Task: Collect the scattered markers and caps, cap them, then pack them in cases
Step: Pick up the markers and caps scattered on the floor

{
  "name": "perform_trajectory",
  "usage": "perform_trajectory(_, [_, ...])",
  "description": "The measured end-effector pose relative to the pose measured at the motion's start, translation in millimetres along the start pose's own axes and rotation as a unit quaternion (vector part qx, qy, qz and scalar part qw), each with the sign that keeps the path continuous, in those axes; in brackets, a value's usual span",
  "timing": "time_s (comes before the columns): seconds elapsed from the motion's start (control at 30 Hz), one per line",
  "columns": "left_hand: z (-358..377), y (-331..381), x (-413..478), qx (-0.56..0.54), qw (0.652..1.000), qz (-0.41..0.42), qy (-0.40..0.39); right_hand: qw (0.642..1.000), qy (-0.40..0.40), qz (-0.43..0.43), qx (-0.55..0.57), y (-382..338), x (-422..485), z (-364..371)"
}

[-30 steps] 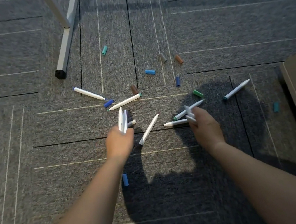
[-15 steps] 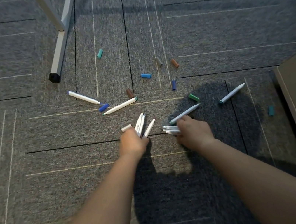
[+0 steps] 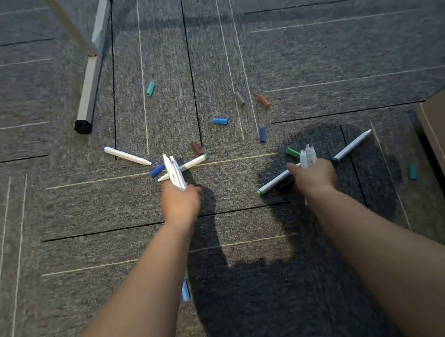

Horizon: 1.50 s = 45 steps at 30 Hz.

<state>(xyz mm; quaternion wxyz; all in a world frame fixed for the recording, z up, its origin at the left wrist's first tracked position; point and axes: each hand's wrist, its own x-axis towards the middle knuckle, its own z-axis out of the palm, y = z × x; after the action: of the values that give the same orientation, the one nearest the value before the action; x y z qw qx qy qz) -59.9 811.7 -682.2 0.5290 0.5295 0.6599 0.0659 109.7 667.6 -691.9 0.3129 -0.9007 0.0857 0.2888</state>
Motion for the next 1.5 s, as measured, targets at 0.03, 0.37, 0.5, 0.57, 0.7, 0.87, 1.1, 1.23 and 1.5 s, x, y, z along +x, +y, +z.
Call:
perform_trajectory(0.03, [-3.9, 1.8, 5.3, 0.029, 0.999, 0.013, 0.018, 1.0, -0.006, 0.014, -0.006, -0.4, 2.2, 1.6])
perform_trajectory(0.37, [-3.9, 24.2, 32.5, 0.137, 0.988, 0.018, 0.062, 0.997, -0.026, 0.054, 0.056, -9.3, 1.6, 3.4])
perform_trajectory(0.5, [12.8, 30.0, 37.5, 0.143, 0.989, 0.017, 0.02, 0.993, 0.043, 0.042, 0.101, -6.8, 12.9, -20.1])
perform_trajectory(0.57, [14.1, 31.7, 40.9, 0.14, 0.99, 0.003, 0.021, 0.991, 0.086, 0.031, 0.095, -2.2, 24.9, -35.8])
perform_trajectory(0.7, [12.7, 25.8, 39.8, 0.181, 0.983, -0.01, 0.024, 0.988, 0.137, 0.027, 0.061, 4.0, 50.8, -57.5])
perform_trajectory(0.87, [8.8, 22.6, 29.9, 0.22, 0.975, 0.0, 0.032, 0.991, 0.113, 0.074, -0.016, 3.2, 69.8, -65.6])
perform_trajectory(1.1, [-6.7, 12.5, 28.1, 0.058, 0.994, -0.049, 0.073, 0.994, 0.097, 0.036, 0.032, -9.5, 57.1, -59.4])
perform_trajectory(1.23, [-30.0, 10.0, 34.6, 0.047, 0.991, -0.034, 0.12, 0.992, 0.051, -0.025, 0.11, -23.2, 39.7, -36.4])
perform_trajectory(1.5, [-72.5, 34.0, 81.6, 0.185, 0.972, 0.05, 0.134, 0.971, -0.107, -0.098, 0.192, -56.0, 4.8, 16.1])
